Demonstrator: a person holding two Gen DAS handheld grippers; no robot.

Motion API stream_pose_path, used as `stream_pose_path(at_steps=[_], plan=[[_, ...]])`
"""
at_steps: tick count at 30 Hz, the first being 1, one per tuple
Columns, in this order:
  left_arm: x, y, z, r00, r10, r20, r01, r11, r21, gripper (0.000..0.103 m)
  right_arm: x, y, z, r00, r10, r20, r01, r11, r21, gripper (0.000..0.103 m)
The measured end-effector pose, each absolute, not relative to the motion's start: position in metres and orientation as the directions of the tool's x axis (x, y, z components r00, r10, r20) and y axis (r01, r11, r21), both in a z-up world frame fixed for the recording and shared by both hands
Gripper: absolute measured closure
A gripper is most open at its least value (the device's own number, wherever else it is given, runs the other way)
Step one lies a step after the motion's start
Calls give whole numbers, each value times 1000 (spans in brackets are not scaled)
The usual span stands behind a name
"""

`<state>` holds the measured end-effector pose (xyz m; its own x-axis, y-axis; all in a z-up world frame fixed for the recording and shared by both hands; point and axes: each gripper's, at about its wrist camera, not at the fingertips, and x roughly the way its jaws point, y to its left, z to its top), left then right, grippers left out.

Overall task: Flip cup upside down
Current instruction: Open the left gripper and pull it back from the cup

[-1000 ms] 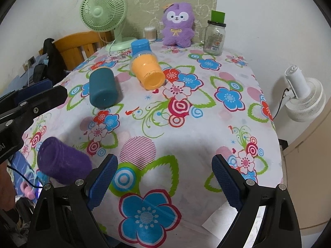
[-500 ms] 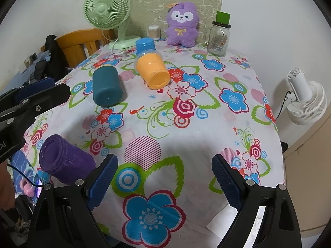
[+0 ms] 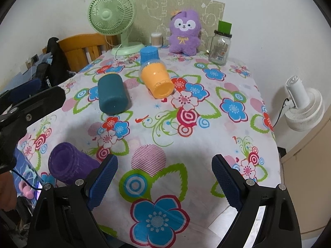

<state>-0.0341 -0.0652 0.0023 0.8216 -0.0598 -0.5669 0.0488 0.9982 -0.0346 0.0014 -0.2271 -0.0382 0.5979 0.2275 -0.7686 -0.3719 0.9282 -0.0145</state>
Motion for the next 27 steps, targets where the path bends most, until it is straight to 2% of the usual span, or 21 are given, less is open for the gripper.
stream_pose_path(at_steps=[4, 13, 27], plan=[[-39, -59, 9, 839, -40, -542, 26, 999, -34, 0, 0, -224, -30, 615, 240, -751, -372, 928, -8, 9], [-48, -48, 21, 861, -8, -509, -9, 999, -31, 0, -6, -216, -5, 685, 214, -696, -338, 940, -44, 5], [-68, -32, 47, 896, 14, -443, -39, 998, -47, 0, -25, -211, 39, 767, 250, -591, -330, 944, -28, 4]])
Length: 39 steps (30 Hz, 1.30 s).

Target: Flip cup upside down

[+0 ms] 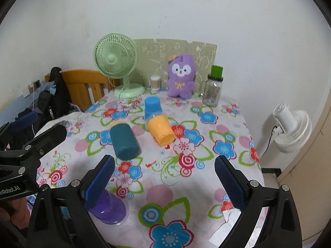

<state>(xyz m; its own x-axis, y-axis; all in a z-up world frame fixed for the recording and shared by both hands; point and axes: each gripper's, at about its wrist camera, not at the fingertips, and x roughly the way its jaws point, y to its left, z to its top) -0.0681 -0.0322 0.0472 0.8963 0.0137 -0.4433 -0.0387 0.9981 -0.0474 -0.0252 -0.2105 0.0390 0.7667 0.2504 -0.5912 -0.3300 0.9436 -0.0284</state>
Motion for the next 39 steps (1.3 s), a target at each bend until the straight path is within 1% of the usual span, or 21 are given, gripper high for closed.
stream_pose_path(at_steps=[10, 14, 39], plan=[[-84, -24, 62, 917, 20, -399, -49, 997, -62, 0, -34, -210, 58, 802, 265, -536, -321, 947, -12, 4], [-85, -22, 64, 918, 16, -395, -43, 997, -59, 0, -37, -207, 62, 811, 267, -521, -323, 946, -19, 2], [-86, -14, 62, 916, 15, -400, -46, 997, -68, 0, -36, -197, 62, 806, 276, -524, -334, 942, -19, 2]])
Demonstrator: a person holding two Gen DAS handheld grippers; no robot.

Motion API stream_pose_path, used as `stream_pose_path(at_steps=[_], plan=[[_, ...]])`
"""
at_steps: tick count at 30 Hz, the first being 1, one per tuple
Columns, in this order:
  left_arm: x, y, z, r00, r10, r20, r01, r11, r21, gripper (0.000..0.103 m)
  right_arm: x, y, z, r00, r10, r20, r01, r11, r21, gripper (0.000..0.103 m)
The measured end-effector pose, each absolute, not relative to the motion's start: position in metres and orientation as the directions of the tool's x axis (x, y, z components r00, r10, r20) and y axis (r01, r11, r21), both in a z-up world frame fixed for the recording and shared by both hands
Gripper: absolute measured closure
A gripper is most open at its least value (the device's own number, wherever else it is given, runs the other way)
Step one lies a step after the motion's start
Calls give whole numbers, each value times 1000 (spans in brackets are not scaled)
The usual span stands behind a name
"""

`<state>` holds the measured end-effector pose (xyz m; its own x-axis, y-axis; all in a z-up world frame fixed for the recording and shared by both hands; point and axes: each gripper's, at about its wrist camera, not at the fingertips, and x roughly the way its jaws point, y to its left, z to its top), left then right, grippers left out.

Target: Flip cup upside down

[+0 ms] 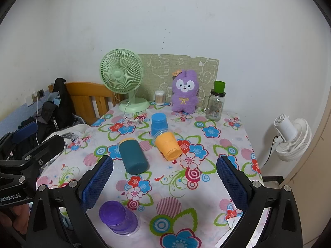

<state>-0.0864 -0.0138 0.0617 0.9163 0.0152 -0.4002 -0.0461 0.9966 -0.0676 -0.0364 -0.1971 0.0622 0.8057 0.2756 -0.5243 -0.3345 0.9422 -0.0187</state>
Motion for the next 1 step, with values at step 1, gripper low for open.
stream_pose_path(at_steps=[1], plan=[[-86, -14, 62, 916, 15, -400, -47, 997, -68, 0, -36, -197, 62, 806, 276, -524, -334, 942, -19, 2]])
